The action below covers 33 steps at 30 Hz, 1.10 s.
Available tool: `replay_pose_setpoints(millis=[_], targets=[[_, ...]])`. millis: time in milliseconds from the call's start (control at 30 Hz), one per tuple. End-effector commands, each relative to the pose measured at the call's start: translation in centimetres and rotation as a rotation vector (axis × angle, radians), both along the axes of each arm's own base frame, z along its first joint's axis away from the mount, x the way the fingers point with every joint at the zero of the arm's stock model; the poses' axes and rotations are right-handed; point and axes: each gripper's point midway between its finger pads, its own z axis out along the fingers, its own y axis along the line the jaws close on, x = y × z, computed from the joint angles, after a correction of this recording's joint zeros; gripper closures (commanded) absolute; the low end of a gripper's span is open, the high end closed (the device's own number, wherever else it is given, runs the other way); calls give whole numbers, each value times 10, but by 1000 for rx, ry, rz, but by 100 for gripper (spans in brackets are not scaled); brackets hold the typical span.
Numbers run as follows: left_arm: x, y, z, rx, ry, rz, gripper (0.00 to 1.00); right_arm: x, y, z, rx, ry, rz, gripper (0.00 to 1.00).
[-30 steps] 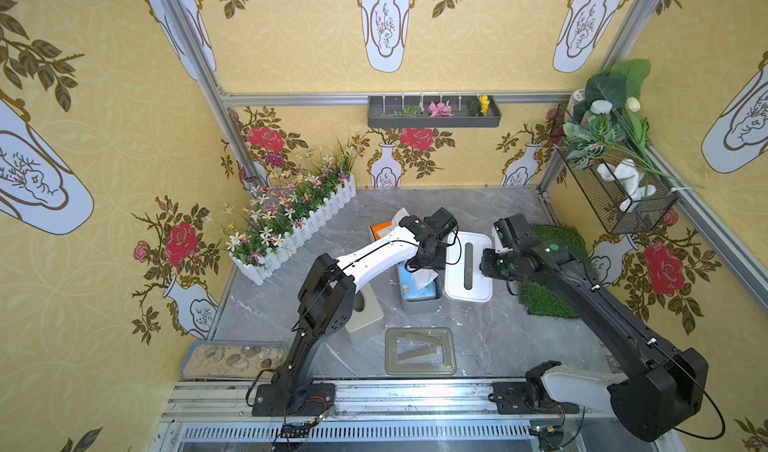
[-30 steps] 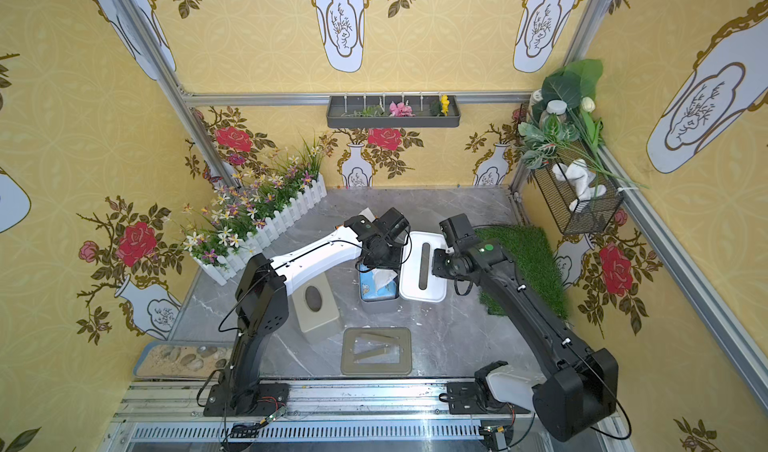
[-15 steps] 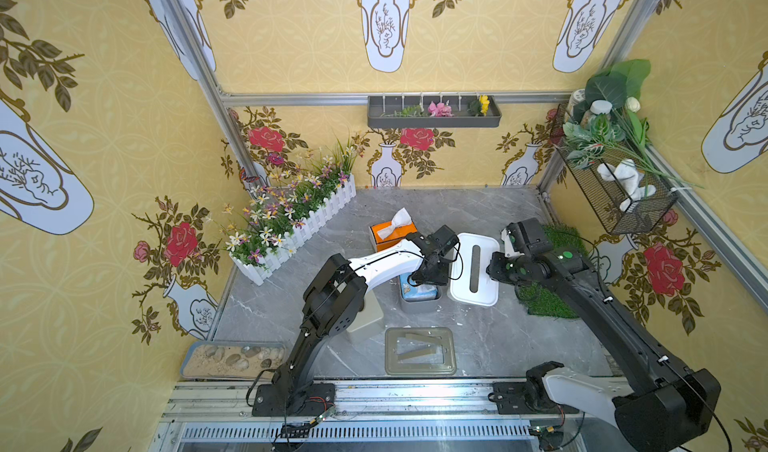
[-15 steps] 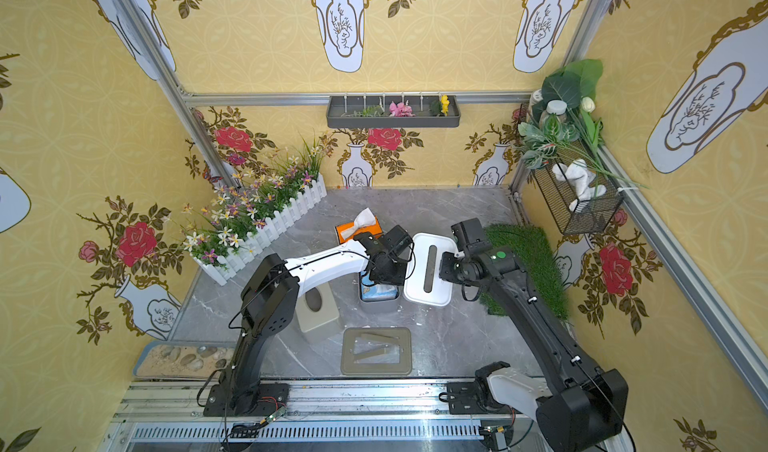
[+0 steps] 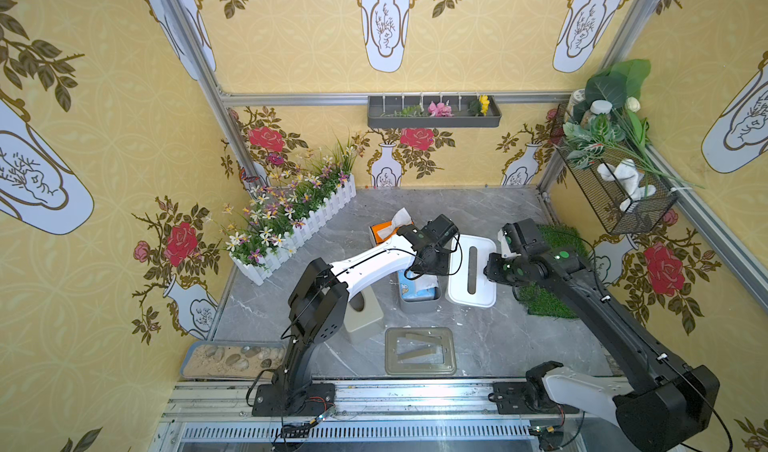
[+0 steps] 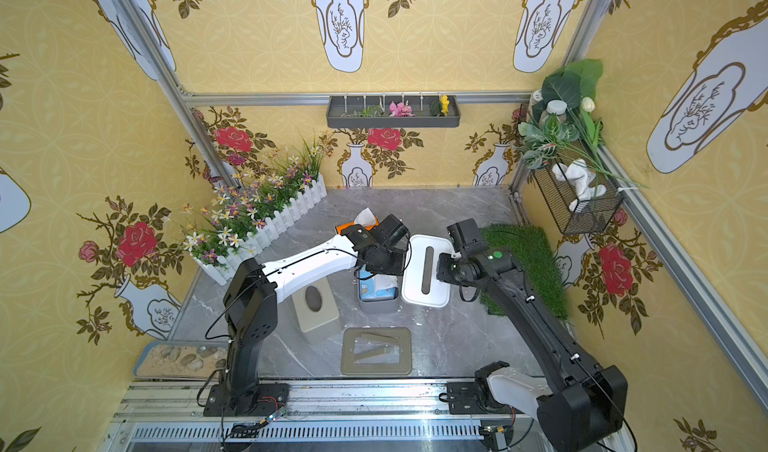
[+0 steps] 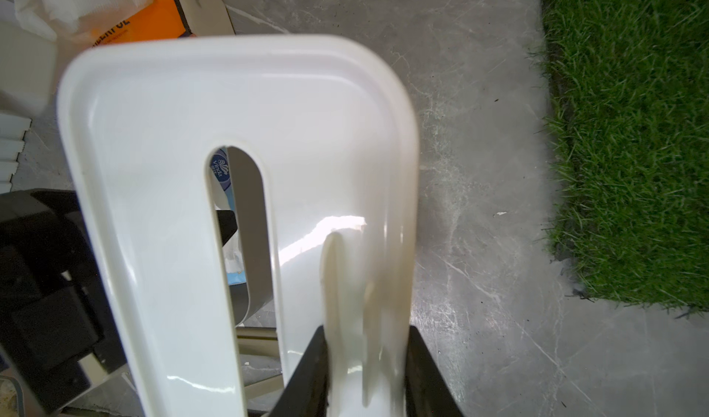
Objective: Put the tissue paper into the tissue box
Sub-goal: Adjust the paper towel in the tissue box.
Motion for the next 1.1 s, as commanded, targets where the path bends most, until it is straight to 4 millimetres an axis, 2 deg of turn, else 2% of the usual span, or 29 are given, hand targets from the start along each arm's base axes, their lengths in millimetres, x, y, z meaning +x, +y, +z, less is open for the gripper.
replay_pose_setpoints(millis=[0,200,300,467,633,733,900,1067], targets=[[-2,4,1,19,-4,-7,44,7,13,4,24,-26,16,82],[1,11,8,31,-33,6,42,10,28,2,25,-26,41,82],[1,10,2,32,-25,6,42,12,31,3,23,-30,45,82],[2,5,-6,13,-8,16,43,11,29,0,14,-26,31,83],[7,1,6,-12,-37,20,42,6,24,-2,3,-21,21,82],[13,-8,9,-30,-45,11,42,3,22,-2,1,-19,19,82],[22,-27,-4,-42,-28,-23,42,-3,19,-4,-1,-11,9,83],[21,-31,-20,-27,0,-45,42,-11,13,-4,-12,-6,-6,82]])
